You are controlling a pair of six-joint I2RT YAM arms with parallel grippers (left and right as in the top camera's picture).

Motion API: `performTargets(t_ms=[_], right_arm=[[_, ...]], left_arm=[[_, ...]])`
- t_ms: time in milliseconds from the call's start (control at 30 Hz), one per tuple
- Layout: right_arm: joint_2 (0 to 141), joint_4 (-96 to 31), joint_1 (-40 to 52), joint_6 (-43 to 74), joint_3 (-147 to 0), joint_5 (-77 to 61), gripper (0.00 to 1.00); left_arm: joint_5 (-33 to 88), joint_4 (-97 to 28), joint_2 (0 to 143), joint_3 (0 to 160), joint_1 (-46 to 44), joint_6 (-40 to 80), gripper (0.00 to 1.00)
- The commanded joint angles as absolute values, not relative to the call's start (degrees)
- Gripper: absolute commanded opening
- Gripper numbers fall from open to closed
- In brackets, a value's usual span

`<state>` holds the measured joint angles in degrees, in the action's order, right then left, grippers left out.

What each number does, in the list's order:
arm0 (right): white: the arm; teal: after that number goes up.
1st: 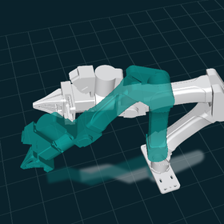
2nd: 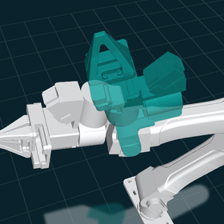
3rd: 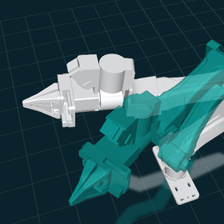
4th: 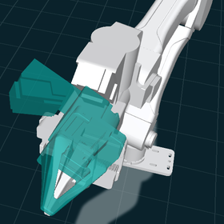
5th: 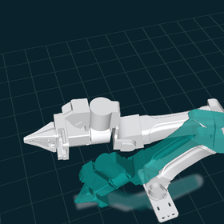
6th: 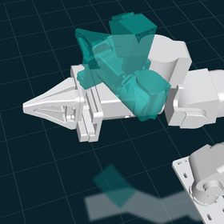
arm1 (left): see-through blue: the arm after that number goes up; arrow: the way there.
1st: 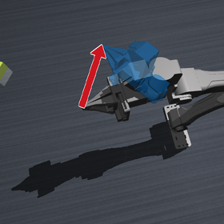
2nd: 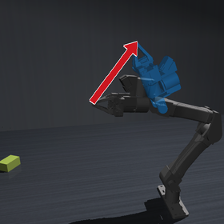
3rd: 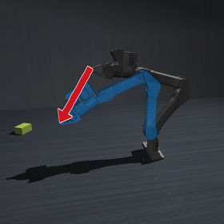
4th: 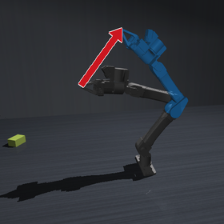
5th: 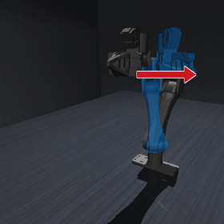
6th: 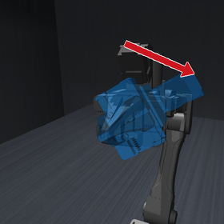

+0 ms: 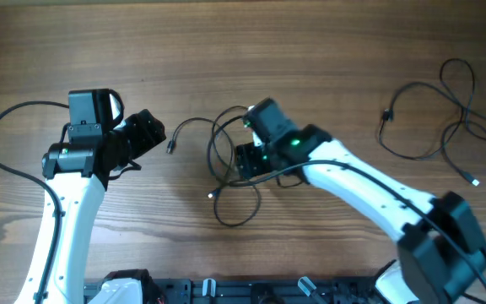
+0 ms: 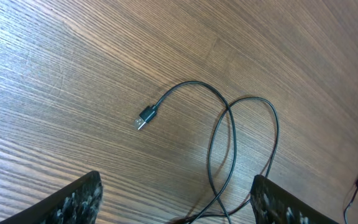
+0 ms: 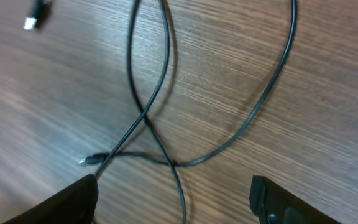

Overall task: Untangle cables
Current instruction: 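Lower the right gripper onto the center cable loop and grasp it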

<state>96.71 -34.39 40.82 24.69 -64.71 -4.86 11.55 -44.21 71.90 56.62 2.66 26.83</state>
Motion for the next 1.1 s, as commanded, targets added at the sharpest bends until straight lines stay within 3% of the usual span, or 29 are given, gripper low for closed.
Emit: performTargets(t_ms=[0,300,500,967,1067], right_arm=[[100.7,-32.4,43.1,33.8,-64.1,0.4,0.8],[106.4,-27.6,47.1,43.3,-64.1,0.6,0.81],[106.7,-27.6,47.2,50.2,-64.0,5.2,0.86],[108.9,-28.8,49.3,52.7,-63.2,6.0,0.8],[109.8,-29.7,49.3,52.8,-63.2,6.0,0.68]], left_arm=[[10.8,-44.4,72.0,56.6,3.0,26.2,0.78],[4.6,-43.7,72.0,56.6,3.0,30.9,0.78],[4.6,-43.6,72.0,56.6,3.0,30.9,0.79],[4.6,-43.6,72.0,56.6,3.0,30.9,0.79],[4.6,-43.6,72.0,56.6,3.0,30.9,0.79]])
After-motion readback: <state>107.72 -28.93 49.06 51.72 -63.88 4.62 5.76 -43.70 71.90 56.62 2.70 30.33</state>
